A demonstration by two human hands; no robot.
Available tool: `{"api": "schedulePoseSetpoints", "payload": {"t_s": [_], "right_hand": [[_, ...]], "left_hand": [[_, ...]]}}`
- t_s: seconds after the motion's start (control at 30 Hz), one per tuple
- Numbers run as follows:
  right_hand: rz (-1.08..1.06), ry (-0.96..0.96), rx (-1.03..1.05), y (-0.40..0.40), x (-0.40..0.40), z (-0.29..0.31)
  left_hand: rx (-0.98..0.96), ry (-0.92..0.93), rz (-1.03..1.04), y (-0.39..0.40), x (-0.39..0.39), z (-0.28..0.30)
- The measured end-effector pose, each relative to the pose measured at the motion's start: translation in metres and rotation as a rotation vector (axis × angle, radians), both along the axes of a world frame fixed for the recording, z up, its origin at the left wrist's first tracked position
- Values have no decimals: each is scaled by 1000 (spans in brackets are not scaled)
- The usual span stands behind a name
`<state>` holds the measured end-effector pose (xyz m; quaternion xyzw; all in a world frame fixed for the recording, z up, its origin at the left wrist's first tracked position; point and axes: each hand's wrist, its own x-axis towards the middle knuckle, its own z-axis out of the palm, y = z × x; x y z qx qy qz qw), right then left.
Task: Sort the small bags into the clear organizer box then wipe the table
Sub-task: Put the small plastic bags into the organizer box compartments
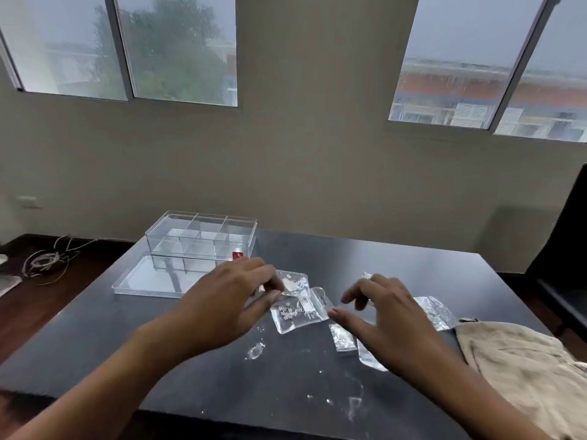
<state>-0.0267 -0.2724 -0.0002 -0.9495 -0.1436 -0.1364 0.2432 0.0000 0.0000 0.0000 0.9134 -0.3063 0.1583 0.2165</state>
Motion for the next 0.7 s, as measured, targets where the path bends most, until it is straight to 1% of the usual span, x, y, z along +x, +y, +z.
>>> {"api": "schedulePoseSetpoints", "payload": {"t_s": [0.1,0.13,0.2,0.27,0.33,0.4,0.47,0.6,0.7], "right_hand": [[-44,165,-148,21,30,5],[-55,204,-203,29,35,10],[-89,247,-301,38,47,9],[-113,262,-391,42,55,7],[-122,285,-460,44,61,5],[-109,310,-495,44,66,3],[-93,342,-473,44,68,2],[-43,408,-351,42,72,2],[-23,385,-278,40,74,6]], "left_hand": [[116,-53,40,-14,37,-6],[157,-33,65,-18,47,-6],[251,-17,102,-20,66,-11],[391,-27,156,-17,78,-15],[479,-35,163,-19,83,-19],[488,-24,161,-21,86,-23],[455,-26,164,-21,87,-25],[345,11,170,-18,89,-29],[290,24,203,-16,88,-30]]}}
